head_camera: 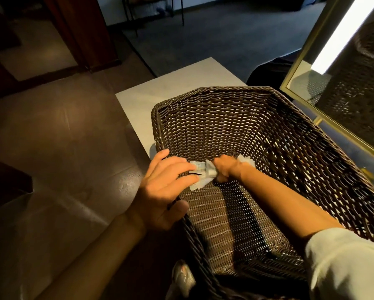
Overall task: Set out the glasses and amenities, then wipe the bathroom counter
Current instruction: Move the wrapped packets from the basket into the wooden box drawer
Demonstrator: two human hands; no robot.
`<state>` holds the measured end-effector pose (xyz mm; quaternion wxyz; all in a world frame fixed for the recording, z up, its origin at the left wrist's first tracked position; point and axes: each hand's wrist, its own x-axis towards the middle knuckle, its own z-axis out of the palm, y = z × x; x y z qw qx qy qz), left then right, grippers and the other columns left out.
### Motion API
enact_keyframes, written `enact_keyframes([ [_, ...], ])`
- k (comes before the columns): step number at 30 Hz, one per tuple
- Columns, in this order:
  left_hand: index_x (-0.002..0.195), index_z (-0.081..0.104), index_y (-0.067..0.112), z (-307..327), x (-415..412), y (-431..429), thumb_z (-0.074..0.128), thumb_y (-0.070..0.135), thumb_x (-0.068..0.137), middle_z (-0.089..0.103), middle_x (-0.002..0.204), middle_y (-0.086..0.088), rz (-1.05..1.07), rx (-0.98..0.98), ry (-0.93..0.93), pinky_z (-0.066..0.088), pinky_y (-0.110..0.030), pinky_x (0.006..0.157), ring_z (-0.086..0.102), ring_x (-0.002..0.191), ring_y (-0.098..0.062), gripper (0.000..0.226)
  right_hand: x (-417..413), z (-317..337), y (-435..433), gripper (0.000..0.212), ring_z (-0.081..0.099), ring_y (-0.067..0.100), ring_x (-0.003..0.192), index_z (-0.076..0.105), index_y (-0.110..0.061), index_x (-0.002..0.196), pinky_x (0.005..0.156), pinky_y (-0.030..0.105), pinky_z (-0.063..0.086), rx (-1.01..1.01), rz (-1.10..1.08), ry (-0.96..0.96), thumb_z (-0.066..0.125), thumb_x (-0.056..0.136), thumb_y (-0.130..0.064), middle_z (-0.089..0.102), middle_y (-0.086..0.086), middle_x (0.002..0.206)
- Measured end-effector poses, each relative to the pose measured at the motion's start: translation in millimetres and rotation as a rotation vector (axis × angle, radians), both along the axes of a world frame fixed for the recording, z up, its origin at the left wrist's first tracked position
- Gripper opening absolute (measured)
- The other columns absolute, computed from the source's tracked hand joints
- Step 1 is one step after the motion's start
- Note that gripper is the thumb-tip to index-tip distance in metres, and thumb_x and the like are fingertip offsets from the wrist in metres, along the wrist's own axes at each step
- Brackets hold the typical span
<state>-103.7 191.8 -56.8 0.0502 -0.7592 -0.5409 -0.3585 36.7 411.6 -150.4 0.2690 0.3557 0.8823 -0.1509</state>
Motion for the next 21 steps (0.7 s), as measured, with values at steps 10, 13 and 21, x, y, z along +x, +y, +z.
enact_keyframes([
  [10, 0.111, 0.074, 0.007, 4, -3, -3, 0.015, 0.053, 0.105, 0.071, 0.118, -0.015, -0.004, -0.054, 0.059, 0.023, -0.051, 0.121, 0.057, 0.12, -0.029, 0.075, 26, 42, -19, 0.027, 0.067, 0.026, 0.092, 0.059, -0.009, 0.11, 0.085, 0.032, 0.057, -0.017, 0.119, 0.047, 0.063, 0.083, -0.008, 0.063, 0.005, 0.091],
  [13, 0.108, 0.076, 0.004, 8, -4, -5, 0.017, 0.052, 0.105, 0.071, 0.117, -0.015, 0.002, -0.065, 0.109, 0.026, -0.055, 0.119, 0.058, 0.12, -0.031, 0.077, 57, 72, -24, 0.036, 0.067, 0.025, 0.098, 0.059, -0.015, 0.116, 0.091, 0.034, 0.055, 0.082, 0.108, 0.16, 0.072, 0.083, -0.022, 0.07, 0.006, 0.103],
  [21, 0.116, 0.072, 0.008, 29, -9, -16, 0.019, 0.05, 0.106, 0.067, 0.124, -0.012, 0.014, -0.248, 0.286, 0.021, -0.051, 0.124, 0.052, 0.131, -0.029, 0.069, 159, 182, -102, 0.038, 0.066, 0.027, 0.098, 0.056, -0.019, 0.112, 0.088, 0.044, 0.054, 0.313, 0.005, 0.496, 0.072, 0.077, -0.021, 0.07, 0.006, 0.102],
])
